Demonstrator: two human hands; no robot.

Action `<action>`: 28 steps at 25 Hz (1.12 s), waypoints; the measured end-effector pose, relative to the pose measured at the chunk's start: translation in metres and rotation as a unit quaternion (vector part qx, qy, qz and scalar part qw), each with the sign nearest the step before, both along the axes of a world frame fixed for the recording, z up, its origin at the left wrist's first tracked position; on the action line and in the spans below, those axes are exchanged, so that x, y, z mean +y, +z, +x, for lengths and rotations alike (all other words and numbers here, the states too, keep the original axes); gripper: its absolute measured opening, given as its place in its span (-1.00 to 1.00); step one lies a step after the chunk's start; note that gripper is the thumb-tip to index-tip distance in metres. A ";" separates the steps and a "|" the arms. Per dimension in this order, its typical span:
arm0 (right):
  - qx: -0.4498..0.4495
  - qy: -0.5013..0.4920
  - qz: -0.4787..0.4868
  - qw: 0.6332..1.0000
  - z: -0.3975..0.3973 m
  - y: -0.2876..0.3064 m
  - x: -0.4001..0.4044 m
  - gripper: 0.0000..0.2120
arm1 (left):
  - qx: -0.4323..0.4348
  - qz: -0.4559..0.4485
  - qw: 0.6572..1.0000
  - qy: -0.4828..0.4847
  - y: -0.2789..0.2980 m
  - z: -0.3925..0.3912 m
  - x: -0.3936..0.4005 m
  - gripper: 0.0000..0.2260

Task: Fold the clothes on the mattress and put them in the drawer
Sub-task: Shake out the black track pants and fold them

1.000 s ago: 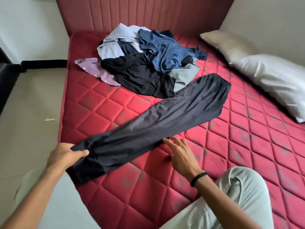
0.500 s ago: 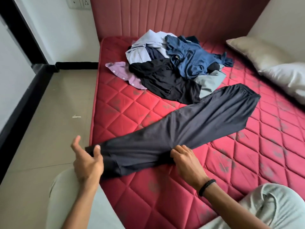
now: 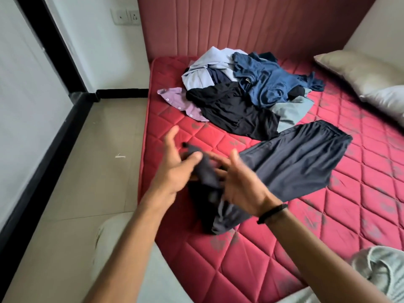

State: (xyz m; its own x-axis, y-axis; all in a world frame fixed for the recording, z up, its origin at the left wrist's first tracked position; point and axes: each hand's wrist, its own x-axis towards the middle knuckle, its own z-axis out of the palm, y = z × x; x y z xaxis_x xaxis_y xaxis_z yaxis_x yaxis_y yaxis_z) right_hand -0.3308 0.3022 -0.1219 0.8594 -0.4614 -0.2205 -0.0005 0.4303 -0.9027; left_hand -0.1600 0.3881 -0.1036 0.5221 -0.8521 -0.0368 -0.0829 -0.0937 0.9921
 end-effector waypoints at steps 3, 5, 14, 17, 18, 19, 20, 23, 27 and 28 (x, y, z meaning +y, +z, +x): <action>-0.044 -0.046 0.058 0.996 -0.035 0.027 -0.041 -0.45 | 0.148 -0.104 0.970 -0.163 0.033 -0.054 -0.031 -0.44; 0.019 -0.105 0.004 0.994 -0.066 0.015 -0.069 -0.67 | 0.061 -0.141 0.984 -0.094 0.018 -0.066 -0.035 -0.62; 0.260 -0.263 -0.193 0.909 -0.143 -0.002 -0.193 -0.74 | -0.394 -0.068 0.916 -0.026 -0.133 -0.104 -0.045 -0.68; 0.300 -0.265 -0.300 0.866 -0.156 0.028 -0.250 -0.74 | -0.465 -0.010 0.882 -0.076 -0.138 -0.126 -0.086 -0.62; 0.334 -0.272 -0.323 0.843 -0.160 0.027 -0.271 -0.75 | -0.483 0.020 0.870 -0.093 -0.145 -0.132 -0.100 -0.58; 0.365 -0.284 -0.338 0.820 -0.164 0.020 -0.290 -0.75 | -0.500 0.055 0.858 -0.107 -0.152 -0.136 -0.111 -0.52; 0.411 -0.301 -0.347 0.788 -0.167 0.010 -0.303 -0.72 | -0.515 0.089 0.845 -0.117 -0.160 -0.139 -0.120 -0.47; 0.493 -0.304 -0.509 0.637 -0.164 -0.028 -0.296 -0.48 | -0.537 0.136 0.824 -0.119 -0.182 -0.148 -0.132 -0.40; 0.309 -0.057 -0.660 0.682 -0.125 -0.081 -0.154 -0.43 | -0.520 0.061 0.851 -0.053 -0.177 -0.122 -0.136 -0.45; 0.339 -0.014 -0.652 0.678 -0.118 -0.090 -0.116 -0.29 | -0.505 0.041 0.861 -0.039 -0.174 -0.106 -0.141 -0.46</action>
State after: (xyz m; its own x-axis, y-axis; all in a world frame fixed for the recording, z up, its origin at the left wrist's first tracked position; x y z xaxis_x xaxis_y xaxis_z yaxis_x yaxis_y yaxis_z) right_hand -0.4486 0.1859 -0.2119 0.7512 -0.6582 0.0505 -0.6143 -0.7250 -0.3115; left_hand -0.2657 0.2474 -0.2780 0.2639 -0.9026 0.3402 -0.9092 -0.1149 0.4002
